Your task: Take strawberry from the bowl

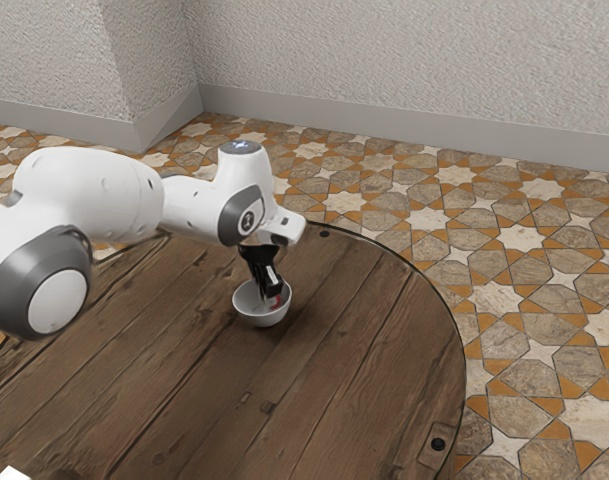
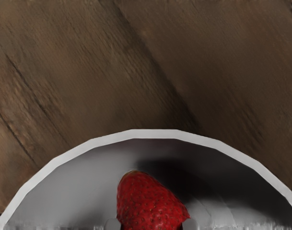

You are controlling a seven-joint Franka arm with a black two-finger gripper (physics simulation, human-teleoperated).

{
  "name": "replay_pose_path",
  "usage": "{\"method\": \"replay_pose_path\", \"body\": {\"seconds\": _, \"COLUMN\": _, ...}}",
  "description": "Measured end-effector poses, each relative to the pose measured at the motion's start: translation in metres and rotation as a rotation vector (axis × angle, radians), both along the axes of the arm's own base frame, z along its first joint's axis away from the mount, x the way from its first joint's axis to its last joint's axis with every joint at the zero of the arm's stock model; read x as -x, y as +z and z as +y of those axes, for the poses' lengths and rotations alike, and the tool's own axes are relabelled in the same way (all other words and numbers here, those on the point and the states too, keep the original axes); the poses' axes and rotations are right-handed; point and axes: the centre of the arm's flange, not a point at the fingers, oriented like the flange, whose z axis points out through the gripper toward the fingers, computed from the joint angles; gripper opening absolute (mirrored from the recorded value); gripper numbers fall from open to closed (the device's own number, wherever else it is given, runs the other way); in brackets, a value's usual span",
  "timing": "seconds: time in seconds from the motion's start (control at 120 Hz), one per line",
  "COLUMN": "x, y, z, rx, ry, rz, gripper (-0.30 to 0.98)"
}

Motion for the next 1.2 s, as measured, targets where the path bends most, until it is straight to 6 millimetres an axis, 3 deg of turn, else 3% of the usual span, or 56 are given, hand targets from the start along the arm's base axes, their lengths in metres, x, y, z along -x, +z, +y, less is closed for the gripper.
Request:
{"method": "replay_pose_path", "body": {"seconds": 0.167, "x": 0.021, "y": 0.025, "z": 0.003, "rx": 0.023, "ry": 0.022, "rz": -0.001, "gripper": -0.02}}
{"method": "replay_pose_path", "body": {"seconds": 0.325, "x": 0.032, "y": 0.062, "z": 0.002, "rx": 0.047, "ry": 0.038, "rz": -0.025, "gripper": -0.03}}
{"method": "replay_pose_path", "body": {"seconds": 0.417, "x": 0.033, "y": 0.075, "z": -0.017, "rx": 0.063, "ry": 0.019, "rz": -0.039, "gripper": -0.04}}
{"method": "replay_pose_path", "body": {"seconds": 0.517, "x": 0.035, "y": 0.082, "z": -0.054, "rx": 0.086, "ry": -0.022, "rz": -0.045, "gripper": -0.04}}
{"method": "replay_pose_path", "body": {"seconds": 0.633, "x": 0.038, "y": 0.070, "z": -0.091, "rx": 0.098, "ry": -0.056, "rz": -0.029, "gripper": -0.05}}
{"method": "replay_pose_path", "body": {"seconds": 0.75, "x": 0.040, "y": 0.038, "z": -0.111, "rx": 0.089, "ry": -0.063, "rz": 0.007, "gripper": -0.05}}
{"method": "replay_pose_path", "body": {"seconds": 0.833, "x": 0.041, "y": 0.029, "z": -0.127, "rx": 0.088, "ry": -0.071, "rz": 0.012, "gripper": -0.06}}
{"method": "replay_pose_path", "body": {"seconds": 1.067, "x": 0.042, "y": 0.012, "z": -0.137, "rx": 0.083, "ry": -0.050, "rz": 0.022, "gripper": -0.06}}
{"method": "replay_pose_path", "body": {"seconds": 1.2, "x": 0.042, "y": 0.008, "z": -0.138, "rx": 0.088, "ry": -0.038, "rz": 0.025, "gripper": 0.12}}
